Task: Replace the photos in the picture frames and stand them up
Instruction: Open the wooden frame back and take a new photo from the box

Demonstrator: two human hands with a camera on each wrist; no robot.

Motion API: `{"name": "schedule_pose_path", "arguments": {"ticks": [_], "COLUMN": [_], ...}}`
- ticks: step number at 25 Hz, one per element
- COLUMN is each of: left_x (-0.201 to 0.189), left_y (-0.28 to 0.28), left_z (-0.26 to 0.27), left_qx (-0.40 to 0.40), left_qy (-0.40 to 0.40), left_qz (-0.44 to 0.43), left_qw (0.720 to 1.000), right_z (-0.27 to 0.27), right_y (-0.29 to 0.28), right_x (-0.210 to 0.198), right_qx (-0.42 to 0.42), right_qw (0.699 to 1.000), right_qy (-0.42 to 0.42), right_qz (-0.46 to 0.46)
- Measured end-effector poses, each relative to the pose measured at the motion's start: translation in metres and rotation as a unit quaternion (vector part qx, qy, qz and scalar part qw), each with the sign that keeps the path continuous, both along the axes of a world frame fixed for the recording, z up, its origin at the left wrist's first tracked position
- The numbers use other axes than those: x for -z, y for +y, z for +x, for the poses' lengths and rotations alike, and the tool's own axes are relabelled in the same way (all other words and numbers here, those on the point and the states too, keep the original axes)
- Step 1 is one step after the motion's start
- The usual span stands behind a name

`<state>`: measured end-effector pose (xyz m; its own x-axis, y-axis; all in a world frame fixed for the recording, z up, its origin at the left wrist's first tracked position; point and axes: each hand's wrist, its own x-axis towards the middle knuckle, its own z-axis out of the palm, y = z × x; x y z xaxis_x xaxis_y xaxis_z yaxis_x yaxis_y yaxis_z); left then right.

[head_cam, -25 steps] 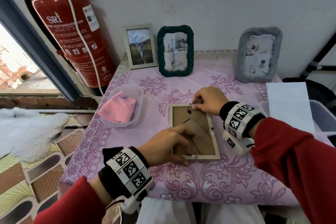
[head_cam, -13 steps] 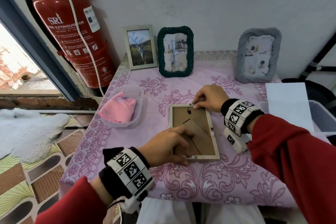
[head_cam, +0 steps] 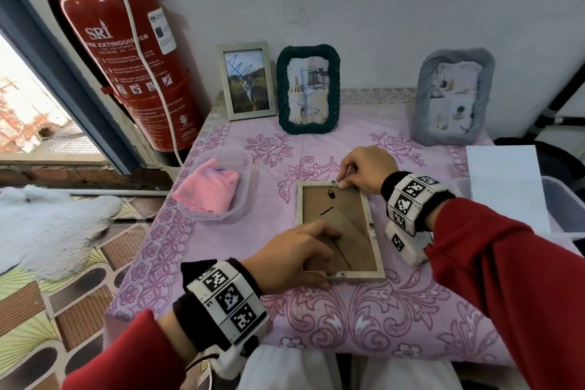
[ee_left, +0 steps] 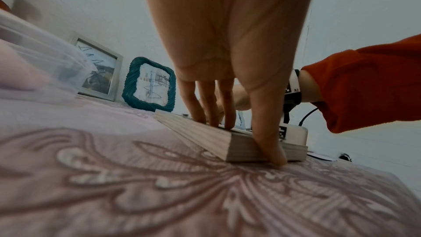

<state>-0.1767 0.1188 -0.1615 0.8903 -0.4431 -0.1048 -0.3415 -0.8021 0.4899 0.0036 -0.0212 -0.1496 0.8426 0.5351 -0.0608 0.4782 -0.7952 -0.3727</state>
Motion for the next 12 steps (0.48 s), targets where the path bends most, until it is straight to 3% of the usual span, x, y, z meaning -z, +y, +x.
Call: {"name": "schedule_pose_path", "arguments": {"ticks": [8, 12], "left_x": [0.005, 0.005], "left_y": [0.003, 0.005], "left_z": [0.000, -0.004], "left_qx": [-0.017, -0.050], "left_qy": [0.010, 0.022], "left_qz": [-0.041, -0.125], "left_qw": [0.999, 0.991], "right_z": [-0.009, -0.021], "right_y": [-0.004, -0.015], "right_x": [0.003, 0.005], "right_qx": [0.011, -0.025], "right_qw": [1.000, 0.999], "right_qy": [-0.002, 0.004], "right_qz": [0.028, 0.027]}}
